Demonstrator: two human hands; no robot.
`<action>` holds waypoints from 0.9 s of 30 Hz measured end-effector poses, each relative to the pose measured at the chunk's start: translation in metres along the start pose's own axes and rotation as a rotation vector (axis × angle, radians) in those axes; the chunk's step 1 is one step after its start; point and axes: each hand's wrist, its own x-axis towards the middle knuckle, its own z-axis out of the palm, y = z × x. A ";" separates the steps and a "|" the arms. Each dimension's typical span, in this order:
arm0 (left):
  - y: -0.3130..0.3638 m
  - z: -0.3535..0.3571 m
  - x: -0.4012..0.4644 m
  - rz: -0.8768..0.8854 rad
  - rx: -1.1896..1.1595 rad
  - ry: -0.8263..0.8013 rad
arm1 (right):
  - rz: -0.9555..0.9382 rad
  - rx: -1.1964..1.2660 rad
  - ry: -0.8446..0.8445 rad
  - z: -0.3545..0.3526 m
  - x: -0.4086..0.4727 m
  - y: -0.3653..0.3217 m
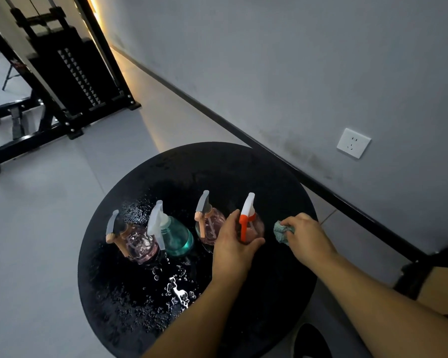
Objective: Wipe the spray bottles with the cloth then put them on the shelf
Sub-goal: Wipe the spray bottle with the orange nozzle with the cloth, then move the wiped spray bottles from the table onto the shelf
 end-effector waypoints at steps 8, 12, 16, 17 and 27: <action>0.011 -0.025 -0.022 0.001 0.038 0.027 | -0.022 -0.067 -0.101 0.003 -0.001 -0.004; 0.025 -0.037 -0.038 0.008 0.035 0.014 | -0.037 -0.032 -0.066 -0.011 -0.005 -0.013; 0.042 -0.051 -0.058 0.049 0.068 0.004 | -0.030 0.060 -0.013 -0.028 -0.014 -0.032; 0.045 -0.056 -0.063 0.067 0.091 0.006 | -0.037 0.074 -0.001 -0.032 -0.017 -0.037; 0.065 -0.134 -0.076 0.204 0.394 0.102 | -0.042 0.177 0.033 -0.048 -0.029 -0.073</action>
